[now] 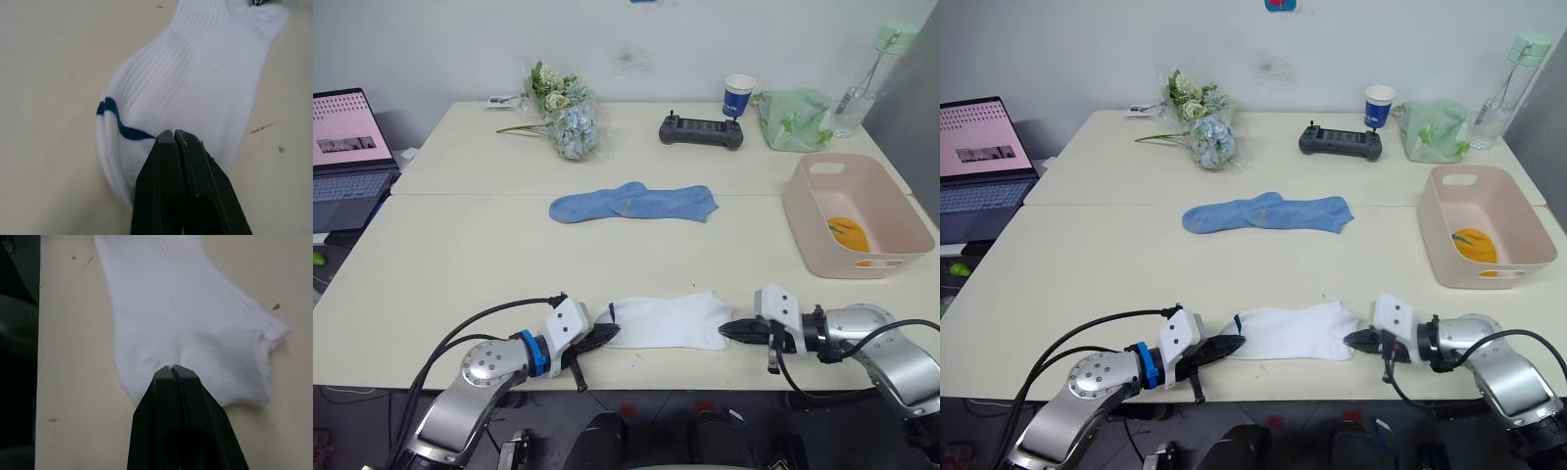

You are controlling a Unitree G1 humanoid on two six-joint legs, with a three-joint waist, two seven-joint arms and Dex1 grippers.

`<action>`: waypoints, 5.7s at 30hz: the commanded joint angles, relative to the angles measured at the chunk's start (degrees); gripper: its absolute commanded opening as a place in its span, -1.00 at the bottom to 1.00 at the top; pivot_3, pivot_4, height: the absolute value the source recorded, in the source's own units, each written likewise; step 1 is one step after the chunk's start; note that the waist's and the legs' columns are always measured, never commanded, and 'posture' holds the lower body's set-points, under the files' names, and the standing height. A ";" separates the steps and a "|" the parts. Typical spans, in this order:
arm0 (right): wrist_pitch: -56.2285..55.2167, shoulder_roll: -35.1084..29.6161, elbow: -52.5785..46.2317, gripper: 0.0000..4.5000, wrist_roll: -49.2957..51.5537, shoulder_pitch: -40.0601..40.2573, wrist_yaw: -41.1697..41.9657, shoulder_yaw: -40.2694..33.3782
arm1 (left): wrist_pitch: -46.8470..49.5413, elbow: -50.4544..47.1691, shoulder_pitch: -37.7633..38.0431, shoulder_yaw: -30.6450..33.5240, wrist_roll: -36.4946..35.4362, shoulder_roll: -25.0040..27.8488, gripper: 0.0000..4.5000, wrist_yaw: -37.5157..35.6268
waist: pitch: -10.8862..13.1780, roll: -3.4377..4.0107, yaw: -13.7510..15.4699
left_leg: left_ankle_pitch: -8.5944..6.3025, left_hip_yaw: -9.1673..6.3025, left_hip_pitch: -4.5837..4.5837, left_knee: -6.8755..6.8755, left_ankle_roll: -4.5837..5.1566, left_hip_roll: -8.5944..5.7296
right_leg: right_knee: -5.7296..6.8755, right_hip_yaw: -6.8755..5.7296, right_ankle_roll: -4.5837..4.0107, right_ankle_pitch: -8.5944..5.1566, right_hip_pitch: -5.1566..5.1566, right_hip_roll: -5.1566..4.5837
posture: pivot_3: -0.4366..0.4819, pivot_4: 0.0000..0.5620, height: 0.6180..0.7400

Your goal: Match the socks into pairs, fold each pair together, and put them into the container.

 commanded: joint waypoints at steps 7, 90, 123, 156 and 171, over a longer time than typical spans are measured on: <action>13.37 2.24 -1.61 -0.45 7.03 -3.58 -8.55 -7.42 | 1.29 -8.76 0.99 7.02 -6.75 1.02 -0.73 -1.00 | 0.00 0.00 0.40 | 0.00 -0.01 -0.02 0.00 -0.01 -0.01 | -0.05 -0.02 0.00 0.00 -0.01 -0.01 | -0.05 -0.47 1.00; 32.17 11.40 1.24 -1.00 22.52 -20.73 -4.78 -0.03 | 13.11 10.15 -26.77 -11.15 3.38 -12.03 -0.99 -7.49 | 0.03 -0.02 -0.64 | 0.08 -0.08 -0.11 0.07 -0.13 -0.02 | 0.09 -0.08 0.00 0.01 -0.12 0.01 | -0.05 -0.47 1.00; 15.66 10.36 2.48 0.60 6.31 -20.55 -4.27 7.12 | 19.88 -12.00 -16.08 2.18 -8.50 0.74 -1.00 -0.90 | 0.03 -0.01 -0.68 | 0.08 -0.04 -0.25 0.04 -0.14 -0.02 | 0.07 -0.03 -0.01 0.01 -0.29 -0.01 | -0.05 -0.47 1.00; 51.44 26.71 7.68 0.42 19.54 -21.90 -22.56 -1.77 | 14.61 2.74 -12.69 -9.62 3.93 -0.11 -1.00 0.89 | -0.09 0.09 -0.94 | 0.07 -0.05 -0.01 -0.02 -0.12 0.01 | 0.13 0.05 -0.01 0.01 -0.15 0.05 | -0.05 -0.47 1.00; 48.78 26.22 7.16 -1.00 19.81 -21.41 -21.92 -3.54 | 11.12 0.75 -12.68 -3.82 -1.13 -2.54 -0.92 0.49 | -0.08 0.09 -0.95 | 0.07 -0.05 -0.03 -0.02 -0.12 0.00 | 0.14 0.05 -0.01 0.01 -0.19 0.05 | -0.05 -0.47 1.00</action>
